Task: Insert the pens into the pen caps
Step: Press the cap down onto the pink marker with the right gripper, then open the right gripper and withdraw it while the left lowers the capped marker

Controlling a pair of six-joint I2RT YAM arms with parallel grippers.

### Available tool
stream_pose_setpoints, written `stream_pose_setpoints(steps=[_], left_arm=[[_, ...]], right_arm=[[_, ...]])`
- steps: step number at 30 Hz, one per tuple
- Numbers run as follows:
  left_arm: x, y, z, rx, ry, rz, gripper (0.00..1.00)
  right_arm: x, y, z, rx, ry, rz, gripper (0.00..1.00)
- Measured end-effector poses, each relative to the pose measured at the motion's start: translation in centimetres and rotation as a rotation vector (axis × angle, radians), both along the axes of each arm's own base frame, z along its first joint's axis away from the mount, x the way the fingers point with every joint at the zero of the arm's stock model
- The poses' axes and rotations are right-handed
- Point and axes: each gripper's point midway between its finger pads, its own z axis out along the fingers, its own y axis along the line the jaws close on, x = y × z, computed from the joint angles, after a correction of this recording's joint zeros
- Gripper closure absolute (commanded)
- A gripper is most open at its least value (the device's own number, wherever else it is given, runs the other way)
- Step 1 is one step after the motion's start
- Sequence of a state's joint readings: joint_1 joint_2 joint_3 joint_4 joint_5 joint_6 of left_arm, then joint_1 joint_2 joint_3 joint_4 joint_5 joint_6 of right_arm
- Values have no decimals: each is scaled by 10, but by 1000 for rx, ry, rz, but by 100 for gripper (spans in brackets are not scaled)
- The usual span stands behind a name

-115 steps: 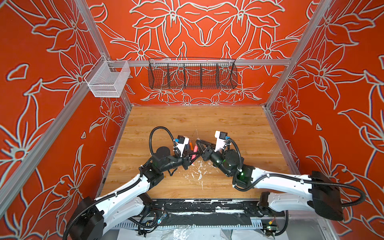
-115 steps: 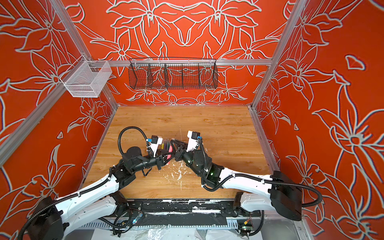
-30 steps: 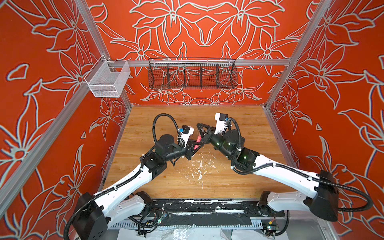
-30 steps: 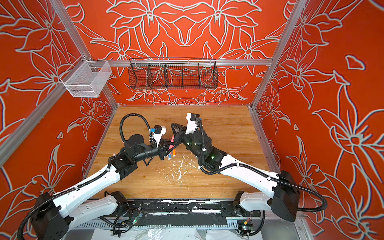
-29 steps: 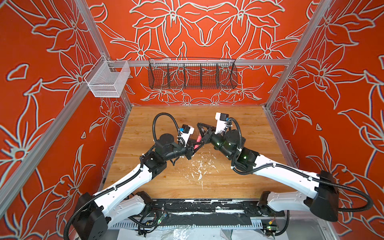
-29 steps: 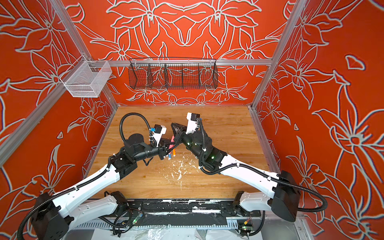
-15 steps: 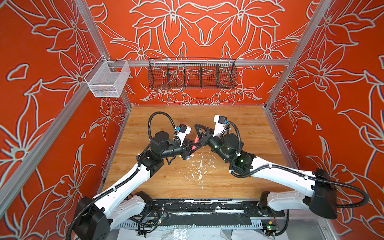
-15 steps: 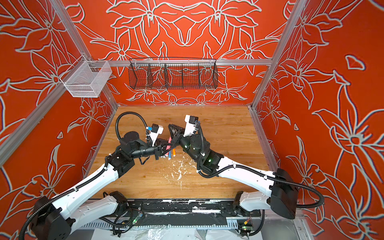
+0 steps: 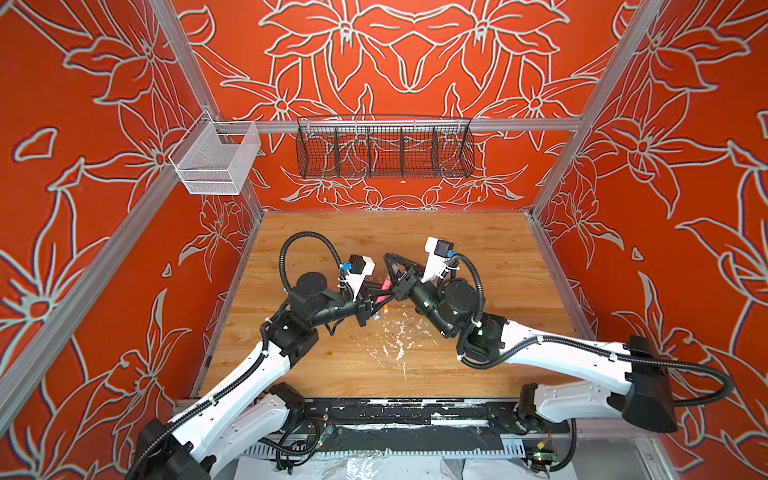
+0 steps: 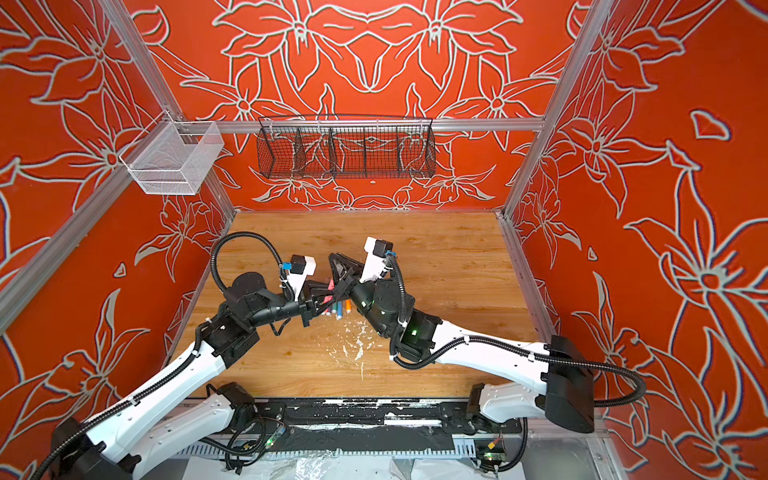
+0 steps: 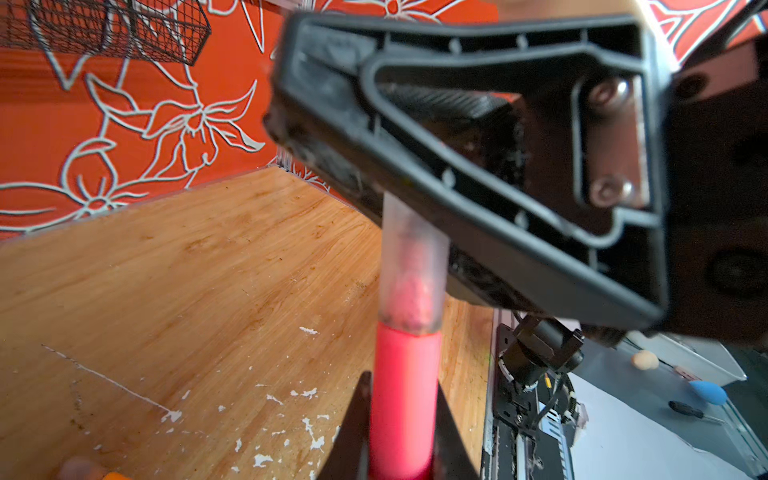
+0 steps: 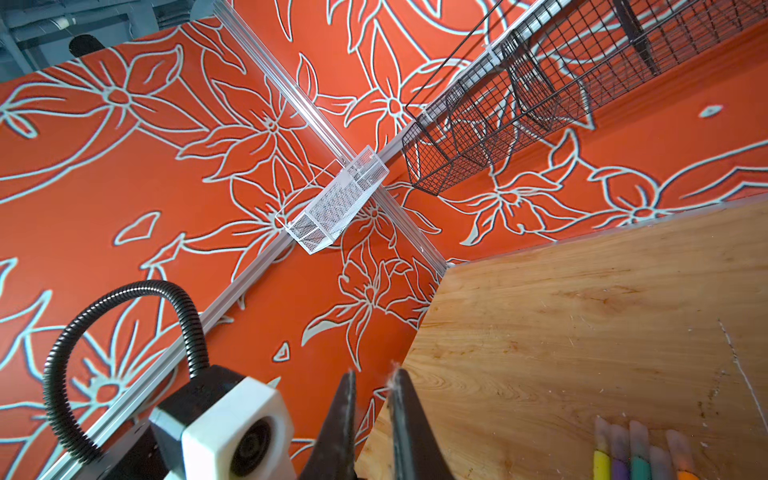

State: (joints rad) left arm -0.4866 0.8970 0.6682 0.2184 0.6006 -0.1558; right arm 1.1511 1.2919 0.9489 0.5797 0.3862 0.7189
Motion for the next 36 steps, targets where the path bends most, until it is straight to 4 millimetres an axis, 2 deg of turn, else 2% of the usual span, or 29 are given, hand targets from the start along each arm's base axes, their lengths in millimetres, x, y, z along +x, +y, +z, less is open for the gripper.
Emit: stream_pose_setpoints(steps=[7, 13, 19, 24, 28, 36], left_arm=[[1, 7, -4, -20, -15, -16, 100], [-5, 7, 4, -51, -29, -81, 100], [-10, 9, 4, -44, -37, -80, 100], [-5, 17, -1, -18, -21, -12, 100], [-1, 21, -9, 0, 5, 19, 100], [8, 34, -8, -32, 67, 38, 100]], right_arm=[[-1, 11, -2, -1, -32, 30, 100], [-7, 8, 5, 12, -57, 54, 100], [-14, 8, -2, 4, -45, 39, 100], [-8, 19, -12, 30, -31, 31, 100], [-5, 26, -13, 72, -43, 31, 100], [2, 46, -15, 74, -64, 39, 100]])
